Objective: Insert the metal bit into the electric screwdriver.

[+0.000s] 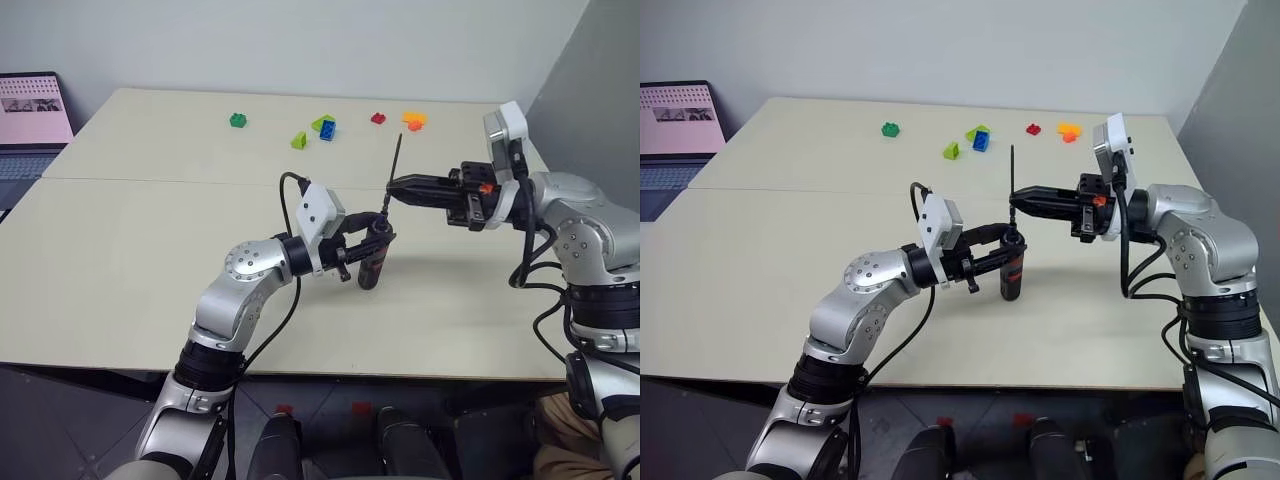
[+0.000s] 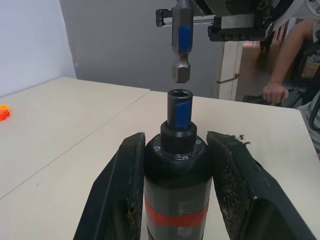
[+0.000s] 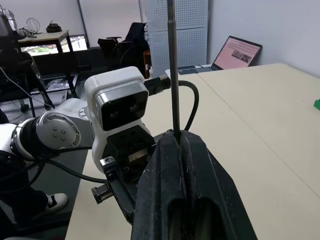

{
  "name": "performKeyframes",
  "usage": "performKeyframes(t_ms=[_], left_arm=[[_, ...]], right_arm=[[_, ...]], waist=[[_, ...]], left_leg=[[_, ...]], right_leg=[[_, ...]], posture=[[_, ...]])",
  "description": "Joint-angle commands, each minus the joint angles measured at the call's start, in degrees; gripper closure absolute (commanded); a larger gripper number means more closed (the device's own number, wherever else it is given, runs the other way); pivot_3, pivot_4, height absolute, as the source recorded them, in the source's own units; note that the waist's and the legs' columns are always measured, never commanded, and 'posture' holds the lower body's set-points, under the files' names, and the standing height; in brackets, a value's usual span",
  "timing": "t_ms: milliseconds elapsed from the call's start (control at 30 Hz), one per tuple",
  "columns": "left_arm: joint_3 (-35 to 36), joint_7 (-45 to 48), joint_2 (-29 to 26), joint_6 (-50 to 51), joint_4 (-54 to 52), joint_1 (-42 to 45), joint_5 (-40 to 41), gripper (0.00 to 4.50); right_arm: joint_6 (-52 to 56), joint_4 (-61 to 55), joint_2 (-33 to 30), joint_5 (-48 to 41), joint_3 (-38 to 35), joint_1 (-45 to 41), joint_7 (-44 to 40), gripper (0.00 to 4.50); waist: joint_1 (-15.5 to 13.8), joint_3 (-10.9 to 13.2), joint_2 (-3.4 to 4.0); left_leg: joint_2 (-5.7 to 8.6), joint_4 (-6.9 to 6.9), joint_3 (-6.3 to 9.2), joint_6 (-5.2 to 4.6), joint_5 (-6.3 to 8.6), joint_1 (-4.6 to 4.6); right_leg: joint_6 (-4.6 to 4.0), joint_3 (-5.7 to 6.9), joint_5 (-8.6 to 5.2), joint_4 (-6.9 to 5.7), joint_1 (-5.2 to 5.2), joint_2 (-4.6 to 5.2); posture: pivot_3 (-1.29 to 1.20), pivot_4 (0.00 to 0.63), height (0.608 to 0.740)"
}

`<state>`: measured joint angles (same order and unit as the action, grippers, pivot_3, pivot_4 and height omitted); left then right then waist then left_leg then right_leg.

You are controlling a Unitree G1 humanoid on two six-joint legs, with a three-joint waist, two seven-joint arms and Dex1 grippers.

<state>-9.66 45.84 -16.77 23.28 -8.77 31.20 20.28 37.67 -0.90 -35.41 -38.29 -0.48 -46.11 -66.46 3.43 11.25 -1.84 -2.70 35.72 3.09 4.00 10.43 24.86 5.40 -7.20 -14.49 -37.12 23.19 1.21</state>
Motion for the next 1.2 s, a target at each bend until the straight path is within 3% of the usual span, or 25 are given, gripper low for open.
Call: performKeyframes(t_ms=[33,833,1200], left_arm=[[-0.5,0.6,-0.6,0.2,-0.6,0.0,0.0,2.93],[-0.6,0.7,-0.8,0.2,-0.5,0.0,0.1,2.93],[-0.7,1.4,-1.0,0.1,-0.4,0.2,-0.1,2.93]], right_arm=[[-1.2,-0.5,0.0,0.1,-0.6,-0.4,-0.7,4.5],[-1.8,-0.4,-0.6,1.7,0.8,0.4,-1.9,4.5],[-4.2,3.8,-1.3,5.0,4.1,-3.5,-7.3,4.5]], waist=[[0.0,0.0,0.0],[0.0,0.0,0.0],[0.0,0.0,0.0]], left_leg=[[0.0,0.0,0.0,0.0,0.0,0.0],[0.0,0.01,0.0,0.0,0.0,0.0],[0.0,0.02,0.0,0.0,0.0,-0.01]], right_leg=[[0.0,0.0,0.0,0.0,0.0,0.0],[0.01,0.0,0.01,-0.01,-0.01,0.0],[0.01,0.01,0.01,-0.01,-0.02,0.0]], posture=[[0.0,0.15,0.74],[0.0,0.15,0.74],[0.0,0.15,0.74]])
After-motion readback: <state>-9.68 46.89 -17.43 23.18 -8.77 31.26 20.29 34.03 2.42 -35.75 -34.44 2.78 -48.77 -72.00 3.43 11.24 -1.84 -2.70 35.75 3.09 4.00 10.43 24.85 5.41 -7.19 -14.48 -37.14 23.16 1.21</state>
